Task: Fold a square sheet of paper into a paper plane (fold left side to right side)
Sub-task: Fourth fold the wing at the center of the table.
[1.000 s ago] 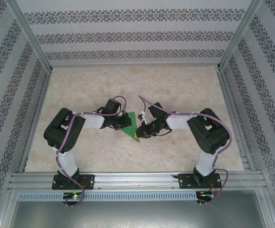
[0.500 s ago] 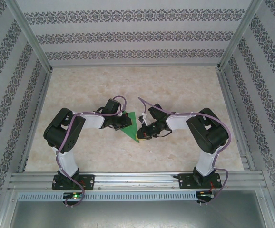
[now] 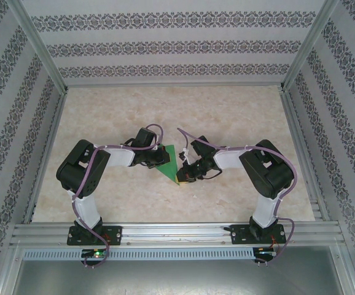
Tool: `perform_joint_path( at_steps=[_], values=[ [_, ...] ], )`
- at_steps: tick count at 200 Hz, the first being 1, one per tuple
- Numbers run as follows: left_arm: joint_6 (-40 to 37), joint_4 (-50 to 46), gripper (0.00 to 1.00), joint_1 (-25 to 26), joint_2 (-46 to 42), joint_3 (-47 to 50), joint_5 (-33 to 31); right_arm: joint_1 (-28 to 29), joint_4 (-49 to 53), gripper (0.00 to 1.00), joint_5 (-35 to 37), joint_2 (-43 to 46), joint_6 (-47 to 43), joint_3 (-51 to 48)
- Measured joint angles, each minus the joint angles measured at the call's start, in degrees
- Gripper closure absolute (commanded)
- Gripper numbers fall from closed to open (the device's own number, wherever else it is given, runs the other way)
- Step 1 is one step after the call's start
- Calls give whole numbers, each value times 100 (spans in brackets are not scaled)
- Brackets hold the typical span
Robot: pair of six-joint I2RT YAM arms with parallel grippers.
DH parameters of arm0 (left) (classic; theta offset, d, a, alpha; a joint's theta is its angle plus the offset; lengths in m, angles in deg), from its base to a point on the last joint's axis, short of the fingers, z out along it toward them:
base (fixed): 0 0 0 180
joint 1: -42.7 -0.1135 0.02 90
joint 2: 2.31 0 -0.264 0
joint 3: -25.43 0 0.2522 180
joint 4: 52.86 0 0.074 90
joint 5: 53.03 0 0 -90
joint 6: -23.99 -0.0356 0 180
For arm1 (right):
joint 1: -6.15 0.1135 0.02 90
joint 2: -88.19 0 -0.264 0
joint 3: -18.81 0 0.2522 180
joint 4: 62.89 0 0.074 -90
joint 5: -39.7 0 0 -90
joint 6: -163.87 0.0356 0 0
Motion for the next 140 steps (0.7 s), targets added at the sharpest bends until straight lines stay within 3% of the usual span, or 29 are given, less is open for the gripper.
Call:
perform_joint_path(
  at_steps=[140],
  values=[
    [0, 2, 100, 0, 0, 2, 0, 0, 37, 100, 125, 0, -72, -26]
  ],
)
